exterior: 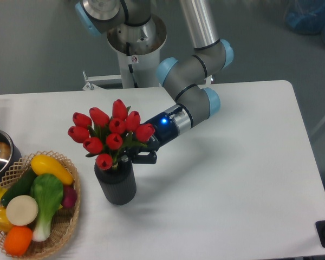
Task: Insert the flowers into the vase
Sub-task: 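Push the tulip bunch further down into the vase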
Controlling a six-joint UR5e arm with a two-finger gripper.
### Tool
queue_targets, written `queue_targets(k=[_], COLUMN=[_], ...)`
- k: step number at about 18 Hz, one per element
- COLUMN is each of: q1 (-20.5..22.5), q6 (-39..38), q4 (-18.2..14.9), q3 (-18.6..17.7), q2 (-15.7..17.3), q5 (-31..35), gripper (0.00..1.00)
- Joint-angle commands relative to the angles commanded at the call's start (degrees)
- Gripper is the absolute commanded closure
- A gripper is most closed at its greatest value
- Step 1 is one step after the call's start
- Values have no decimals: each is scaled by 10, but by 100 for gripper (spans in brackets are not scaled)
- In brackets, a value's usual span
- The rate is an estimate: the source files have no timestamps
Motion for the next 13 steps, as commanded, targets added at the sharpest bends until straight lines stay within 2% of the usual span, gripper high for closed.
queue_targets(k=[13], q1=[1], q6=[1], q4=[0], q3=[4], q2=[-13], q5=[0], gripper=[88])
